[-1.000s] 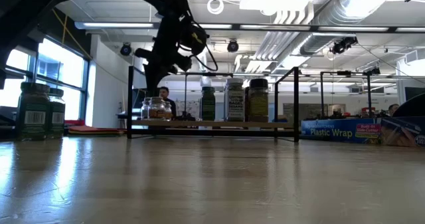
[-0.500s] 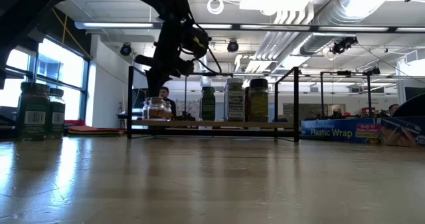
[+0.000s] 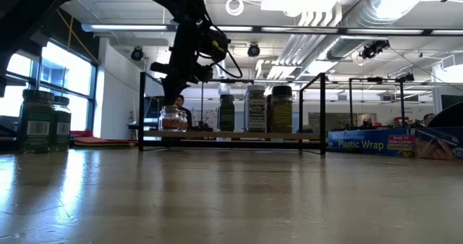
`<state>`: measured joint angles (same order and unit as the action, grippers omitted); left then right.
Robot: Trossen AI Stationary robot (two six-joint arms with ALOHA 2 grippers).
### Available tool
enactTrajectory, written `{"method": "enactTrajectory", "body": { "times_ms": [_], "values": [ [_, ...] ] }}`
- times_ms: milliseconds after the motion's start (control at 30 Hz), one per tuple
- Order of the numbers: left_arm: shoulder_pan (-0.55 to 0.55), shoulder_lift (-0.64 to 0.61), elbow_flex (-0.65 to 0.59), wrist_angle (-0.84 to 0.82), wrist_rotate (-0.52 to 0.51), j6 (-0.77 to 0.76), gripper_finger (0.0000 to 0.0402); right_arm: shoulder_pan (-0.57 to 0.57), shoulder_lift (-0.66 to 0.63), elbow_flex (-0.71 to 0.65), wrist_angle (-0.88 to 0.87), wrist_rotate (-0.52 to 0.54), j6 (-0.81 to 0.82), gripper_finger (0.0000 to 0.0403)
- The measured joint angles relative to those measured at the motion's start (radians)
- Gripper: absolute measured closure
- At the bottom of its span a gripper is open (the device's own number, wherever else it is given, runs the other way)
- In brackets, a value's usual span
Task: Shelf spices
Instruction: Adjust the brown seasoning bottles on the shelf
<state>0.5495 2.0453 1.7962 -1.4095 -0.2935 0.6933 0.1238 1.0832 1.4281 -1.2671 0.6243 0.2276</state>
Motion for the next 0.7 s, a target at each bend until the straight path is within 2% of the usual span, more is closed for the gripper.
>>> {"method": "enactTrajectory", "body": {
  "times_ms": [700],
  "values": [
    [0.000,-0.001,0.001,0.030,0.012,-0.009,0.0401,0.000,0.000,0.000,0.000,0.000,0.000,0.0206]
  ]
}}
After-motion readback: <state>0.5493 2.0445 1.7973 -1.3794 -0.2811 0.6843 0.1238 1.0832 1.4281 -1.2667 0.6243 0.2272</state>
